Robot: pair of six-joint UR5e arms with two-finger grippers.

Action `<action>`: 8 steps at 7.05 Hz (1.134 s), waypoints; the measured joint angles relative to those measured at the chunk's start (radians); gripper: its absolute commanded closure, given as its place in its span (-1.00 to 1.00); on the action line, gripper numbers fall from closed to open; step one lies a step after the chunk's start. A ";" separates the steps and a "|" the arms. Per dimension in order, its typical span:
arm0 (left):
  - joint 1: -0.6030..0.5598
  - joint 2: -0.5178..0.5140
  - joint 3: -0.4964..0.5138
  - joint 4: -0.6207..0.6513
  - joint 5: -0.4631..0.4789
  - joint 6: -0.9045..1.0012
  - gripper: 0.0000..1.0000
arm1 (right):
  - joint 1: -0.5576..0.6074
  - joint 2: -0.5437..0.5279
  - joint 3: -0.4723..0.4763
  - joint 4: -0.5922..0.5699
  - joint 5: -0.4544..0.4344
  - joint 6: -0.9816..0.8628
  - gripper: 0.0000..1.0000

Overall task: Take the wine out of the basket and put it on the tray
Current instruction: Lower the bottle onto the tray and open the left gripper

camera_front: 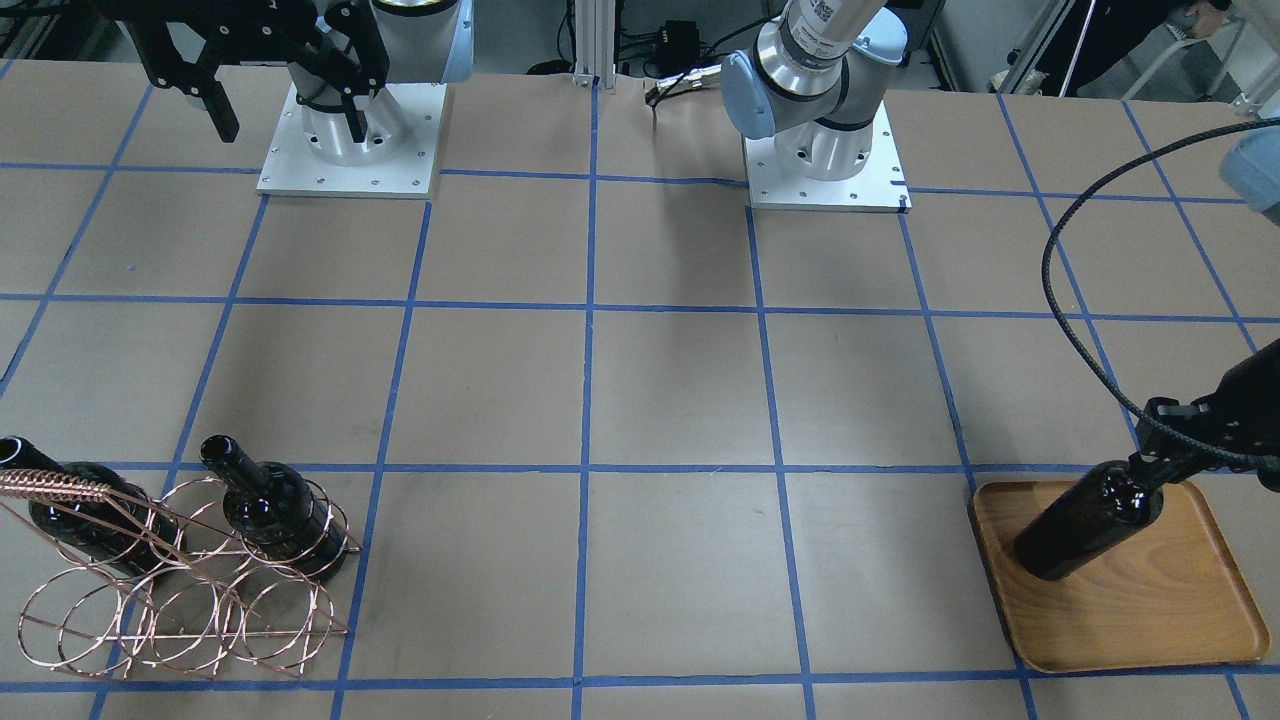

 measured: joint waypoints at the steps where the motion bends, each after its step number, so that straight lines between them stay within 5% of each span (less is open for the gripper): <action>1: 0.006 -0.012 0.001 0.002 -0.001 0.004 1.00 | 0.000 -0.004 0.000 0.003 0.000 -0.003 -1.00; 2: 0.007 -0.016 0.001 0.000 0.002 0.003 -0.46 | 0.000 -0.013 -0.001 0.011 0.000 -0.004 -1.00; 3: 0.009 -0.018 -0.001 -0.006 0.008 0.001 -0.99 | 0.000 -0.021 -0.001 0.023 0.000 -0.005 -1.00; 8: 0.014 0.017 0.002 -0.014 0.017 0.001 -1.00 | 0.000 -0.032 -0.013 0.106 -0.005 0.003 -1.00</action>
